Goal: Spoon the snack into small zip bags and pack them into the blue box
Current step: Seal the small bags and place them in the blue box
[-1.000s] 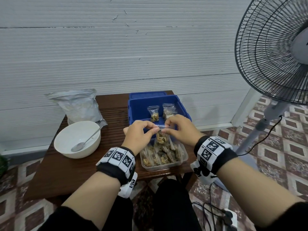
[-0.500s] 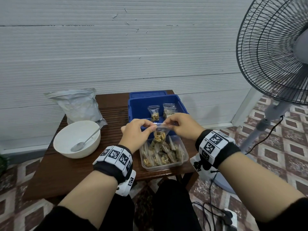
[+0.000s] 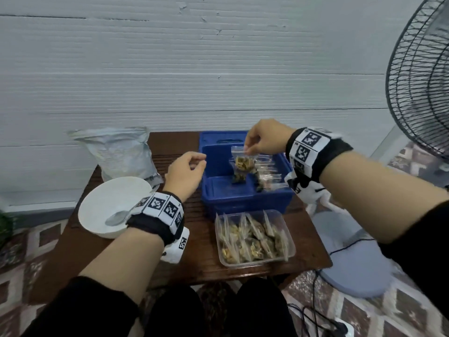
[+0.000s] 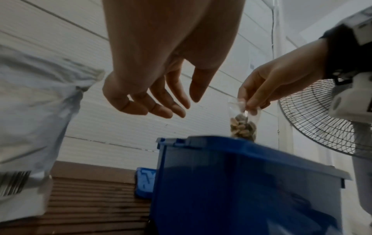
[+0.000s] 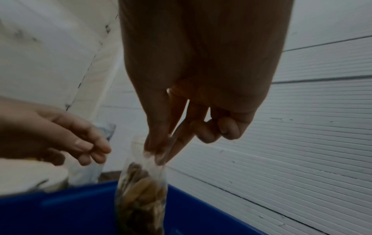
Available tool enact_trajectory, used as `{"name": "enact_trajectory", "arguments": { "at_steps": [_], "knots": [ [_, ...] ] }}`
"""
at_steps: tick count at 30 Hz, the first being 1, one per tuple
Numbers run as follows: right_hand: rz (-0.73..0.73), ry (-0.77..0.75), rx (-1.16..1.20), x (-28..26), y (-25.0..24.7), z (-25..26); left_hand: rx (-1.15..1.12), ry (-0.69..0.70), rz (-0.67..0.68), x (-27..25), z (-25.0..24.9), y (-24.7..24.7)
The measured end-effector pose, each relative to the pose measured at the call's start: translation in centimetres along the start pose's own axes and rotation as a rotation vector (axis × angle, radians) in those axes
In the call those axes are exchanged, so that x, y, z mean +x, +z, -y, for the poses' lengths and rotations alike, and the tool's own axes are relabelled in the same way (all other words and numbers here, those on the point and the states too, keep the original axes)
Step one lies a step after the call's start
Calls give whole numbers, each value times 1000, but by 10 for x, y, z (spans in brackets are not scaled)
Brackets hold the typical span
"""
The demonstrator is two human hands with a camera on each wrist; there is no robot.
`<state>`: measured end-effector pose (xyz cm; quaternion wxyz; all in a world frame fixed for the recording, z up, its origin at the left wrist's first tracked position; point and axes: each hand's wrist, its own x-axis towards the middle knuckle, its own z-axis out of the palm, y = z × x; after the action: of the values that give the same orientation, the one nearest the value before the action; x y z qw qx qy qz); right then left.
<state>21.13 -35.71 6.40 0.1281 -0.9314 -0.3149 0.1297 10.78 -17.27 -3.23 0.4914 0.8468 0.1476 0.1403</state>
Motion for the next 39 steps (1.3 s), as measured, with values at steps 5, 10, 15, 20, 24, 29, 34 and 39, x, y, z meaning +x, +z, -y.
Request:
{"name": "enact_trajectory", "arguments": {
  "at_steps": [5,10,15,20,24,29,34,39],
  "knots": [
    [237,64,-258,59,22,-7,47,-43,37,23,23,9],
    [412,90,-444,105,49,-11,53,-13,38,40,35,18],
    [429,104,-651,148,74,-35,59,-1,38,47,43,22],
    [410,122,-787,152,74,-44,32,6,17,48,45,23],
    [329,66,-792,142,65,-37,19,-5,6,45,43,24],
    [276,67,-639,119,52,-21,30,-11,18,39,40,22],
    [231,41,-300,86,30,-10,90,6,23,24,30,20],
    [162,8,-42,25,23,0,176,31,27,-7,12,20]
  ]
}}
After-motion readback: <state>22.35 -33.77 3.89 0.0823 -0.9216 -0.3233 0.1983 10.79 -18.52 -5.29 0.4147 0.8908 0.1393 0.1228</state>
